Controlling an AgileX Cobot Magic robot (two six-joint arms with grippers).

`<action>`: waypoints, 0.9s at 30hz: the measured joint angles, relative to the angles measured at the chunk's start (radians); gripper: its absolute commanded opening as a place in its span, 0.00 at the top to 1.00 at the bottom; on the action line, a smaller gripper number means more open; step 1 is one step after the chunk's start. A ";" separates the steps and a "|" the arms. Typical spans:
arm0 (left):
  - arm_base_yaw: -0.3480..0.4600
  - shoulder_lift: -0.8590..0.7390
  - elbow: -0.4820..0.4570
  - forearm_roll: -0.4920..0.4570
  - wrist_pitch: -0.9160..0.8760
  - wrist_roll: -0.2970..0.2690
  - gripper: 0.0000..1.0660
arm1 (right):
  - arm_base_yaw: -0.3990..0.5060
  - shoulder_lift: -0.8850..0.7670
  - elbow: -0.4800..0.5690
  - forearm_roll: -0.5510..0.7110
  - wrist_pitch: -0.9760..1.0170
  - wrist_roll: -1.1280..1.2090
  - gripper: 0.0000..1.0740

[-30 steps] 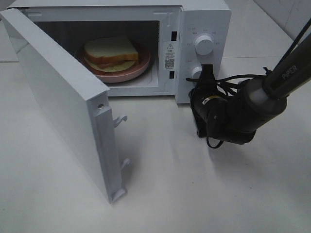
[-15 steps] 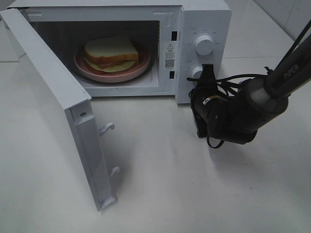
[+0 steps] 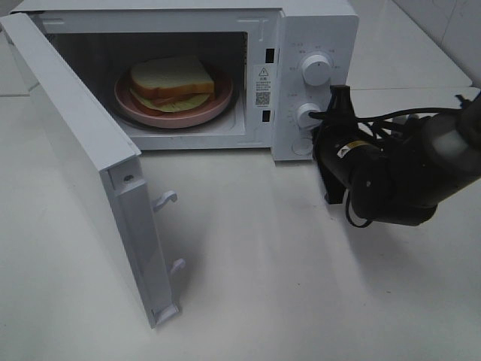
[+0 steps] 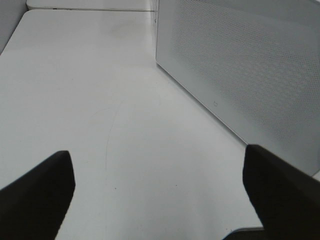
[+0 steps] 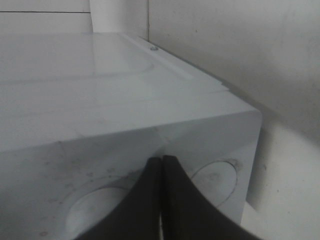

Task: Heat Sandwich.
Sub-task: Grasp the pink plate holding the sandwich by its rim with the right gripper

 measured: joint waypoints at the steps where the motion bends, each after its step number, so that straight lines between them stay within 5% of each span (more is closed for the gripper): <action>1: 0.000 0.000 0.000 0.000 0.000 0.000 0.21 | -0.002 -0.013 0.017 -0.003 -0.007 0.000 1.00; 17: 0.000 0.000 0.000 0.000 0.000 0.000 0.21 | -0.002 -0.261 0.339 -0.086 -0.021 -0.018 0.99; 27: 0.000 0.000 0.000 0.000 0.000 0.000 0.21 | -0.002 -0.438 0.426 -0.097 0.106 -0.196 0.99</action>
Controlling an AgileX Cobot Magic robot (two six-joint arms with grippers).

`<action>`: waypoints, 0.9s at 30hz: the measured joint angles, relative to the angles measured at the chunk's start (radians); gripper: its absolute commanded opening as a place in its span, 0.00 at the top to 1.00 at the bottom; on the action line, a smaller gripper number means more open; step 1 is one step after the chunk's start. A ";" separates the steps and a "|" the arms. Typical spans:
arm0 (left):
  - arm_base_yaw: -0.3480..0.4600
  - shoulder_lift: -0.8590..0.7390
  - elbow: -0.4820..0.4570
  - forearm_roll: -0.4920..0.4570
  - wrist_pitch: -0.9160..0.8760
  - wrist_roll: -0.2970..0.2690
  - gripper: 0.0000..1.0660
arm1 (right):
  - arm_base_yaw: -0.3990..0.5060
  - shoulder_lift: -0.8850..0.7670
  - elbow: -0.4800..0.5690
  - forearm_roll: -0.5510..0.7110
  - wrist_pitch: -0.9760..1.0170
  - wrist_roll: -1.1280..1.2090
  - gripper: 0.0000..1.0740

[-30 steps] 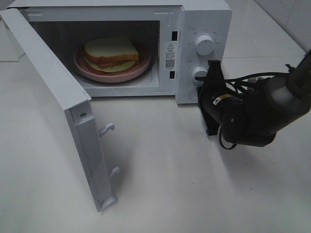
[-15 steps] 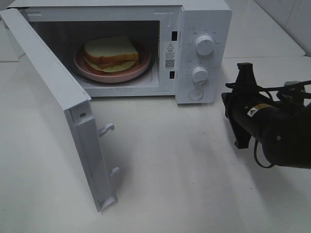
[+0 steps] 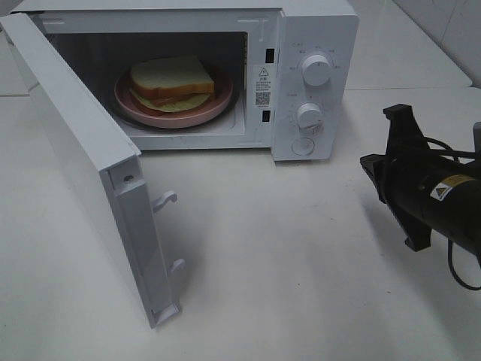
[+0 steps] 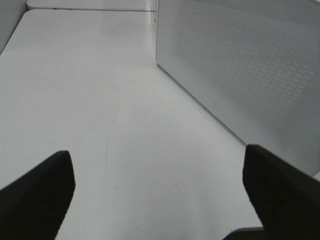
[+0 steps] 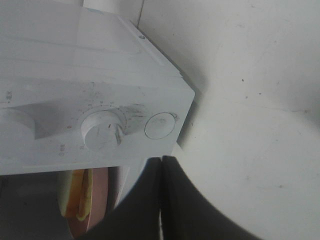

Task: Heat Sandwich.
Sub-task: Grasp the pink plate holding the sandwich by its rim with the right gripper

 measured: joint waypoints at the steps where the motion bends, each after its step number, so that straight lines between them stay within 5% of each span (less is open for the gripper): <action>1: 0.000 0.000 0.000 0.000 0.000 0.000 0.21 | 0.000 -0.026 0.002 0.006 0.029 -0.029 0.99; 14: 0.000 0.000 0.000 0.000 0.000 0.000 0.21 | 0.000 -0.322 -0.004 0.120 0.231 -0.535 0.99; 27: 0.000 0.000 0.000 0.000 0.000 0.000 0.21 | -0.003 -0.396 -0.208 0.120 0.546 -1.128 0.98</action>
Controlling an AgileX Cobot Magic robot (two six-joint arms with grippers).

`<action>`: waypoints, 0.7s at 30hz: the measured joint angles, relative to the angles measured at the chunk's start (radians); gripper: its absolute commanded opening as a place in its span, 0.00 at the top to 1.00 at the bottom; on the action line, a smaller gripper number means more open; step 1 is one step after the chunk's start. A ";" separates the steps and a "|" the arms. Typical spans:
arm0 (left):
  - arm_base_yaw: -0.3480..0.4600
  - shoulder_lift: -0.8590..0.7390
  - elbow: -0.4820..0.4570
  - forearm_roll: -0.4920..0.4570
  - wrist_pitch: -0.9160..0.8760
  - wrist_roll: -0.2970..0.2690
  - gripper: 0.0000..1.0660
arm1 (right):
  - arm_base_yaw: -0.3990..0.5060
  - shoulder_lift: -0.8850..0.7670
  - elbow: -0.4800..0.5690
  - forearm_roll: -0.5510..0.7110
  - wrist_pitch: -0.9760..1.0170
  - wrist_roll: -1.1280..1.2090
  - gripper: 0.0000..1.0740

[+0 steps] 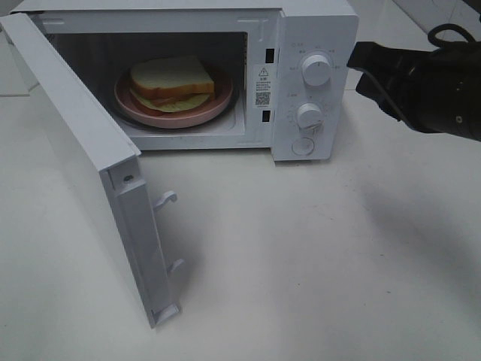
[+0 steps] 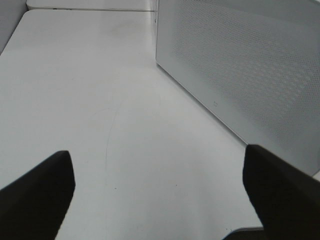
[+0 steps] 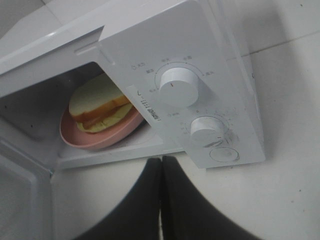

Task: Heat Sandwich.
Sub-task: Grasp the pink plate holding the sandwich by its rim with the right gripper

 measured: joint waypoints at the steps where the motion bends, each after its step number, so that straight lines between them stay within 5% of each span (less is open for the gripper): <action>1: 0.000 0.000 0.000 0.000 0.000 0.000 0.21 | 0.000 0.000 0.000 0.000 0.000 0.000 0.98; 13: 0.000 0.000 0.000 0.000 0.000 0.000 0.21 | 0.000 0.001 -0.122 -0.021 0.350 -0.346 0.97; 21: 0.000 0.000 0.000 0.000 0.000 0.000 0.21 | 0.000 0.001 -0.251 -0.287 0.665 -0.330 0.95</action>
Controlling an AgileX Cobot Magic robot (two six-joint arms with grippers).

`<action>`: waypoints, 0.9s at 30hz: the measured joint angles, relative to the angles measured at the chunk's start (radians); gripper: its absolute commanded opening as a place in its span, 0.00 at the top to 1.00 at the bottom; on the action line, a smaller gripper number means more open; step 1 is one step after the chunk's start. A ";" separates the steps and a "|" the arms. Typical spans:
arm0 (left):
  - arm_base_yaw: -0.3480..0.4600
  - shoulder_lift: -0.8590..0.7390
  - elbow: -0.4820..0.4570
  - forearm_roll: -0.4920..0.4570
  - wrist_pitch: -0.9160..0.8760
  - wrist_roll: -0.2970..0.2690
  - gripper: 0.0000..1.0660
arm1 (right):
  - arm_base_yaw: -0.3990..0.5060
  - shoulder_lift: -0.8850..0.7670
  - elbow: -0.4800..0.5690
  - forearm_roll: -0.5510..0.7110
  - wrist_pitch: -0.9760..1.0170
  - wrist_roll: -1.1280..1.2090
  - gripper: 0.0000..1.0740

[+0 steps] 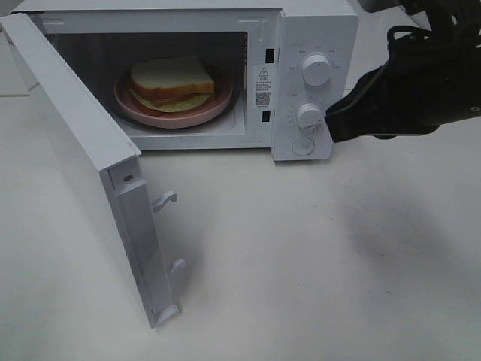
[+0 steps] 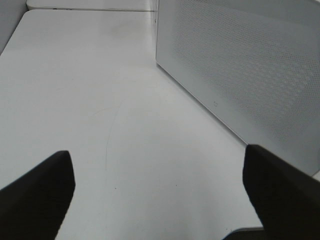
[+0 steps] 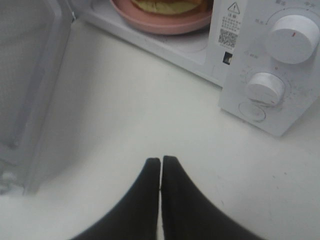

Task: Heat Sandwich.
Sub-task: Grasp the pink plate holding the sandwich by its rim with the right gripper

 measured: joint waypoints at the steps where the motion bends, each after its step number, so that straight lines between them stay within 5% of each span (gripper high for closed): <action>1: 0.000 0.000 0.000 0.000 0.000 0.000 0.21 | 0.000 0.000 -0.034 -0.086 0.094 0.032 0.93; 11: 0.000 0.000 0.000 0.000 0.000 0.000 0.21 | 0.000 0.000 -0.131 -0.319 0.431 0.058 0.81; 23: 0.000 0.000 0.000 0.000 0.000 0.000 0.21 | 0.000 0.000 -0.133 -0.255 0.527 -0.154 0.21; 27: 0.000 0.000 0.000 0.000 0.000 0.000 0.21 | 0.000 0.000 -0.133 -0.253 0.536 -0.235 0.23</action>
